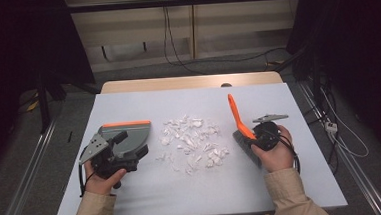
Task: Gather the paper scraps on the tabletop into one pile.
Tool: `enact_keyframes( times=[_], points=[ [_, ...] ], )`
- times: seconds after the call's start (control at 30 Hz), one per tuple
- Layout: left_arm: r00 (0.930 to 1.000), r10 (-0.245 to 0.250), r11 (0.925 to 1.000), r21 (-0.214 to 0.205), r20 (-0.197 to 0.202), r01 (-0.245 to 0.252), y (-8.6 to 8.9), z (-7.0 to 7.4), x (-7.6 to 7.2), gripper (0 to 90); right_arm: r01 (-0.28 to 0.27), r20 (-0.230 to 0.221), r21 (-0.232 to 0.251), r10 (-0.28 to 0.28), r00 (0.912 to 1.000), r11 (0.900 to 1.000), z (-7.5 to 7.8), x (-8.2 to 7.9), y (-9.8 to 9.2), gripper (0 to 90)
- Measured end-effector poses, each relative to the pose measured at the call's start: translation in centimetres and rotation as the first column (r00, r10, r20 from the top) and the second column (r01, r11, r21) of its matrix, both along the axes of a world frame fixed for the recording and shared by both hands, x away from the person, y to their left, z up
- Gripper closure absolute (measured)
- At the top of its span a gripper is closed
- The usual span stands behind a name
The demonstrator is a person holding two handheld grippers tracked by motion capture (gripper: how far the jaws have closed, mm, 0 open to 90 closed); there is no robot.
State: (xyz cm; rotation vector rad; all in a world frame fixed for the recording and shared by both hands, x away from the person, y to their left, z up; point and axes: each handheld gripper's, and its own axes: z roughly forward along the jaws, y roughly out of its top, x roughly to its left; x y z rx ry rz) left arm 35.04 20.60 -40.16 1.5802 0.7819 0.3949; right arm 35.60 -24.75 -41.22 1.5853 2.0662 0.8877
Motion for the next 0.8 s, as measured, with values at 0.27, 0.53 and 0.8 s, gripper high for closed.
enact_keyframes(
  times=[0.27,0.53,0.8],
  points=[
    [0.9999,0.012,0.9999,0.006,-0.009,-0.012,0.3,-0.2,0.1,4.2,0.015,0.152,-0.012,-0.013,0.9883,0.9998,0.1,3.1,1.0,71.7],
    [0.9996,0.021,0.9997,0.009,-0.016,-0.021,0.8,-0.3,0.3,4.3,-0.082,0.151,-0.041,0.087,0.9847,0.9958,-0.6,8.7,2.3,71.6],
    [0.9987,0.04,0.9991,0.012,-0.03,-0.04,1.4,-0.5,0.4,4.3,-0.131,0.195,-0.038,0.136,0.9713,0.9907,-1.1,12.9,3.4,71.6]
  ],
)
